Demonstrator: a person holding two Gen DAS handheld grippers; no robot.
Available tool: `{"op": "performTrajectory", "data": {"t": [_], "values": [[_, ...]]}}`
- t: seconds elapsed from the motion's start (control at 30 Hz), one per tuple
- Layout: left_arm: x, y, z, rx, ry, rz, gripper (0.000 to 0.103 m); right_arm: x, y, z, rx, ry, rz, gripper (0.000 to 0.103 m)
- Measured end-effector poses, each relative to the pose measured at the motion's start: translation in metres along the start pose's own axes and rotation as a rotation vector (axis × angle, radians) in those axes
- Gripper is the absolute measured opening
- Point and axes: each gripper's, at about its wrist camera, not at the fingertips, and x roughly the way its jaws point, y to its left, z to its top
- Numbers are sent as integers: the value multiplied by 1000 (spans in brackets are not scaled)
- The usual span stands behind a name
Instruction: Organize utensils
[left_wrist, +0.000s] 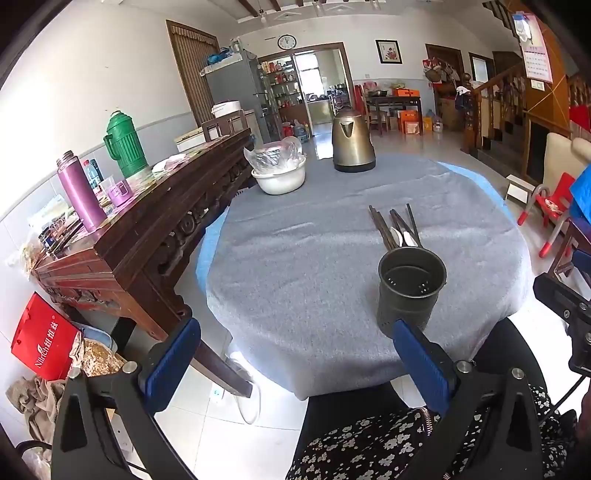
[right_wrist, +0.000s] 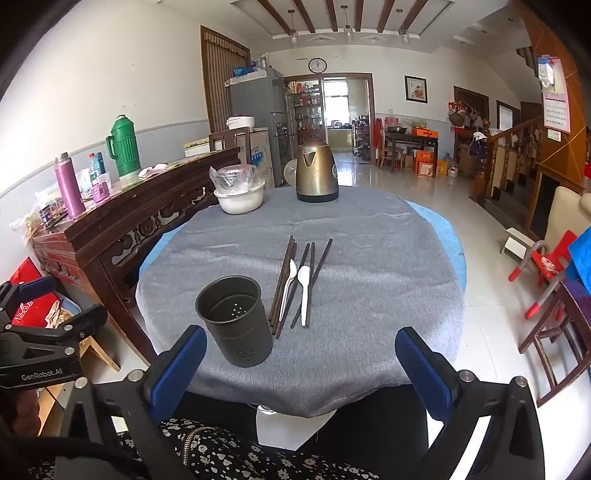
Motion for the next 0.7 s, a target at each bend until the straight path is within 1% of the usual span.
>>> {"op": "performTrajectory", "data": {"t": [0.33,0.7], "values": [[13,-1,-13,2,13,6,103,1,0,1,0,0,0,103],[15,-1,-16,2,15,6,103,0,1,1,1,1,0,103]]}}
